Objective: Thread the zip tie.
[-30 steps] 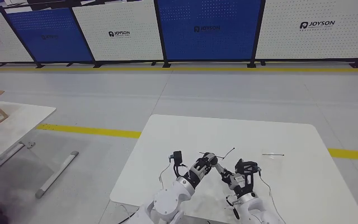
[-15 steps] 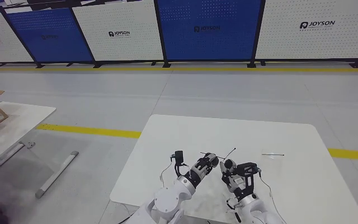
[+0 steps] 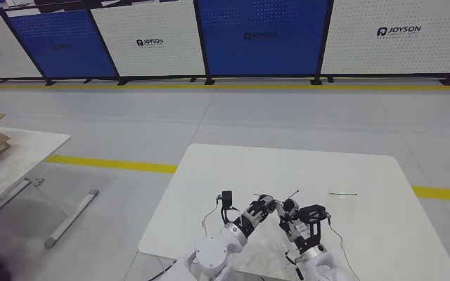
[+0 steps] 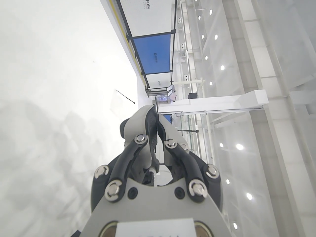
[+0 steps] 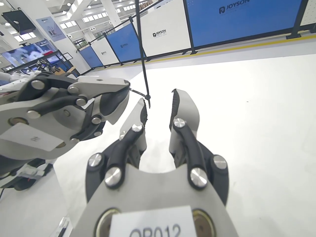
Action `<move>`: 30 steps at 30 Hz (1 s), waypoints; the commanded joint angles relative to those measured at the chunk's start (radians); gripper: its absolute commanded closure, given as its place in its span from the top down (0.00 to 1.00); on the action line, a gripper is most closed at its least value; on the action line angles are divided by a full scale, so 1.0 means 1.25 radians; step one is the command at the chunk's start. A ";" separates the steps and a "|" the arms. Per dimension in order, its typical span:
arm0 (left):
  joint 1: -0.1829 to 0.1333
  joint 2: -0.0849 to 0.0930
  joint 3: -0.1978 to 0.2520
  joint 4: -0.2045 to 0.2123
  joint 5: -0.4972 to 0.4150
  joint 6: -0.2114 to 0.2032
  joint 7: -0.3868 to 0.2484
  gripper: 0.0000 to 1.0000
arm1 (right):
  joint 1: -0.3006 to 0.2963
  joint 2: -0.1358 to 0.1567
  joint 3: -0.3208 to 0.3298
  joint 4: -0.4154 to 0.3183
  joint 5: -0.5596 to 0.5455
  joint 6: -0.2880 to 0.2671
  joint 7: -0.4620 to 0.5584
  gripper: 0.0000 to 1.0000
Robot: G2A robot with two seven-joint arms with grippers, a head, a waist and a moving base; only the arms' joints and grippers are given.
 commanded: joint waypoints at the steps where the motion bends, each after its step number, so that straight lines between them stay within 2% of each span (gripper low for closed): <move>1: 0.001 0.000 0.001 -0.001 0.005 0.002 -0.001 0.00 | 0.001 0.000 -0.001 0.000 -0.001 0.001 0.000 0.22; 5: 0.002 0.001 0.003 -0.003 0.010 0.004 -0.002 0.00 | 0.004 -0.001 -0.004 0.002 -0.002 0.004 0.001 0.17; 7: 0.001 0.001 0.005 -0.001 0.015 0.006 -0.001 0.00 | 0.007 -0.001 -0.006 0.004 -0.002 0.007 0.007 0.11; 9: -0.002 0.001 0.006 0.003 0.015 0.006 0.001 0.00 | 0.011 -0.002 -0.008 0.008 0.000 0.009 0.009 0.00; 17: -0.006 0.000 0.009 0.007 0.014 0.005 0.005 0.00 | 0.017 -0.002 -0.010 0.014 -0.001 0.008 0.014 0.00; 30: 0.006 0.002 0.002 0.005 0.003 -0.043 -0.015 0.00 | 0.024 -0.003 -0.016 0.022 0.000 0.015 0.020 0.00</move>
